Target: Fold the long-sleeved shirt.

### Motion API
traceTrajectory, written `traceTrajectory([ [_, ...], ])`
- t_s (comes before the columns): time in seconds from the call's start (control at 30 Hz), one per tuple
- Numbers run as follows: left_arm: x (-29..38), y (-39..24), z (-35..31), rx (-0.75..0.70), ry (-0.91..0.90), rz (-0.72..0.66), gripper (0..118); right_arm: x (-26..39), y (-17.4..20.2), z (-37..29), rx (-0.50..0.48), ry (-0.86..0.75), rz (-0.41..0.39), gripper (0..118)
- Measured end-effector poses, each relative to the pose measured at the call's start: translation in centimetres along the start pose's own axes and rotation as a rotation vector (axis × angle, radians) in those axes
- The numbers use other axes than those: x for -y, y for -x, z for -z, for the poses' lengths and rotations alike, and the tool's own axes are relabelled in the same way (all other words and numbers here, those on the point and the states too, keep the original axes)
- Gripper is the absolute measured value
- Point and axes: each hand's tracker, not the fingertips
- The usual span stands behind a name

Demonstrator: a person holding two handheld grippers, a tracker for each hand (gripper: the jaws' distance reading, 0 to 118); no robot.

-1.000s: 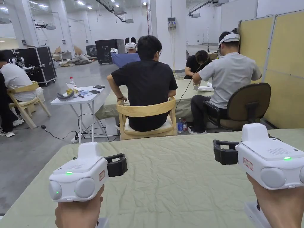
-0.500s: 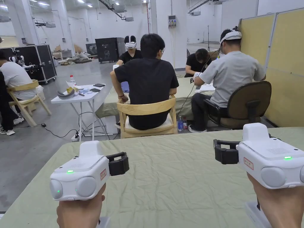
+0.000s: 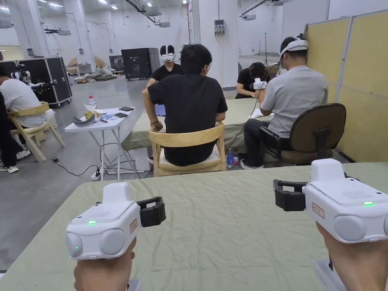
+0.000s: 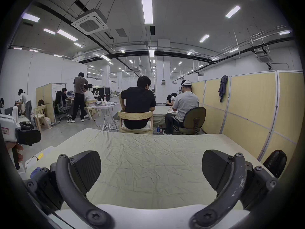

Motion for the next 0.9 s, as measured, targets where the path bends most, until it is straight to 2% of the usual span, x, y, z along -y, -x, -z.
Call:
traceTrajectory([
  [0.9,-0.38,-0.85,-0.85,-0.032,-0.047,0.026,118,0.32,-0.38,-0.28,0.003,0.013,0.011,118],
])
